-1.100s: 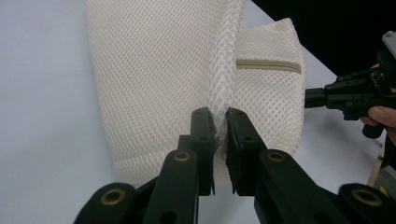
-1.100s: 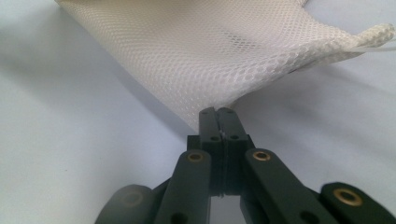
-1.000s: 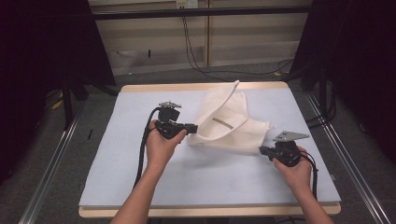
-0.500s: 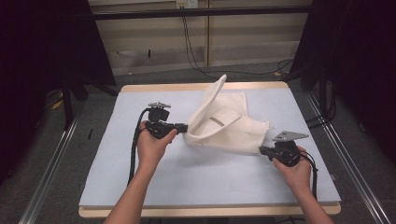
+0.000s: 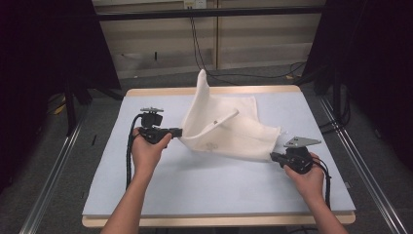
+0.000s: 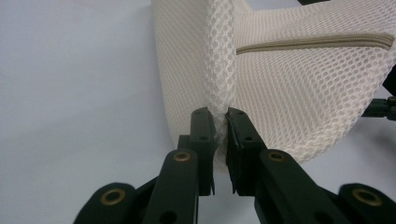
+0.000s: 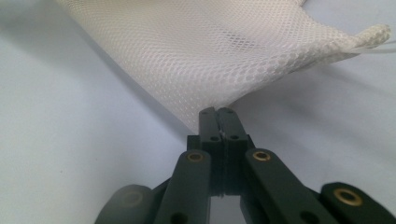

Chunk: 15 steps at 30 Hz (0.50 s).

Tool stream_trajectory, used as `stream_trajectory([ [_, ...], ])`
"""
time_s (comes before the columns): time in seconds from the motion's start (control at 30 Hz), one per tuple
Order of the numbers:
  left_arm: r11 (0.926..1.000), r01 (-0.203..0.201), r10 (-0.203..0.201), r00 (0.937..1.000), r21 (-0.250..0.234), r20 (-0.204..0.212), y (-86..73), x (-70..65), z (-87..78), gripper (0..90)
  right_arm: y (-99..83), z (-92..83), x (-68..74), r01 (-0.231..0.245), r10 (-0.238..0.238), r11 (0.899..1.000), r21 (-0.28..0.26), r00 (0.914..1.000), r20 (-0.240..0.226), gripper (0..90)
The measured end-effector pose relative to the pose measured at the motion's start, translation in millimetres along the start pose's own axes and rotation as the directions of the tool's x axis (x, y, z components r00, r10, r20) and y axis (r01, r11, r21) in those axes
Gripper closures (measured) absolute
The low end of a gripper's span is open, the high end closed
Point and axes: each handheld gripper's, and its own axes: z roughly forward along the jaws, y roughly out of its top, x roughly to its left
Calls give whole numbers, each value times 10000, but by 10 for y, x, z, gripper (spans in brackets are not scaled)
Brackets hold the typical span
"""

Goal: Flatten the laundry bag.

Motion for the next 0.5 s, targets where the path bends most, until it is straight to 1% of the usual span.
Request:
stream_trajectory([
  [0.07,10000,2,-2,10000,87,-83,-2,30,4,821,3,1,-1,10,-10,10000,-1,10000,-11,898],
  [0.13,10000,8,-7,9999,72,-136,-5,50,12,820,4,1,-2,2,-2,10000,6,10000,-8,898],
  [0.2,9999,168,-169,9998,-9,-111,-12,75,25,820,5,4,-3,19,-19,10000,2,10000,9,898],
  [0.3,9996,274,-275,9994,-47,-190,-25,130,33,818,6,5,-4,47,-47,10000,0,10000,14,898],
  [0.4,9992,383,-385,9987,-61,-328,-33,200,19,815,7,3,-6,23,-23,10000,10,10000,-11,897],
  [0.43,9987,494,-499,9980,-127,-392,-37,222,16,811,7,5,-7,42,-42,10000,-5,10000,-27,897],
  [0.47,9986,526,-530,9975,-91,-475,-41,265,3,807,8,4,-6,26,-26,10000,14,10000,-1,896],
  [0.5,9986,526,-530,9975,-91,-475,-41,265,3,806,8,4,-8,54,-54,10000,1,10000,27,896],
])
